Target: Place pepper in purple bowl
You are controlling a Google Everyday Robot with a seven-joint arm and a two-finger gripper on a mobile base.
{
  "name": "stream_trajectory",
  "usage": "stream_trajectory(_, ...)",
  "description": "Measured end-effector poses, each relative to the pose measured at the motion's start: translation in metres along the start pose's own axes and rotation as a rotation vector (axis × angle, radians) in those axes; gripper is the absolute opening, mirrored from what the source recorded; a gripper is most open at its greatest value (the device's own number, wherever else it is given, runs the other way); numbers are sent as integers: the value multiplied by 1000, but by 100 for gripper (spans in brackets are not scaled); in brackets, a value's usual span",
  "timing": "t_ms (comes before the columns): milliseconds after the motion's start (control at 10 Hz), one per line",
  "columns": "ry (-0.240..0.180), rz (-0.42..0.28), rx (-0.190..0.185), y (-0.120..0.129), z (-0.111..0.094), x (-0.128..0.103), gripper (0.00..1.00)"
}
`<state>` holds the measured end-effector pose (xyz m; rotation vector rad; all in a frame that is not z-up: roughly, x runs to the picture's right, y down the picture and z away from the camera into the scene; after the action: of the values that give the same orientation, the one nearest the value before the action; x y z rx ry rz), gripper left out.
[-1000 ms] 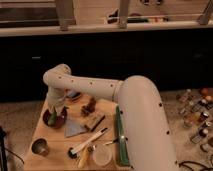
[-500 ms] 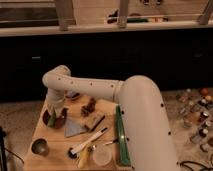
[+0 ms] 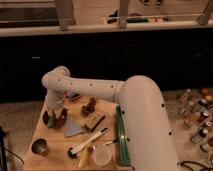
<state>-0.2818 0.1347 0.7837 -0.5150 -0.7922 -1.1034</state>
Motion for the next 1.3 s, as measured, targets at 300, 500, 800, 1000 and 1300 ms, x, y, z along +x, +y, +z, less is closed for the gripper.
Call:
stream_trajectory(300, -3, -9, -5, -4, -1, 4, 53)
stream_trajectory(500, -4, -14, -8, -6, -1, 5, 72)
stream_trajectory(800, 4, -15, -6, -6, -6, 10, 80)
stream_trajectory(1000, 9, -18, -4, -7, -9, 12, 80)
stream_trajectory(1300, 15, -22, 0, -8, -12, 14, 80)
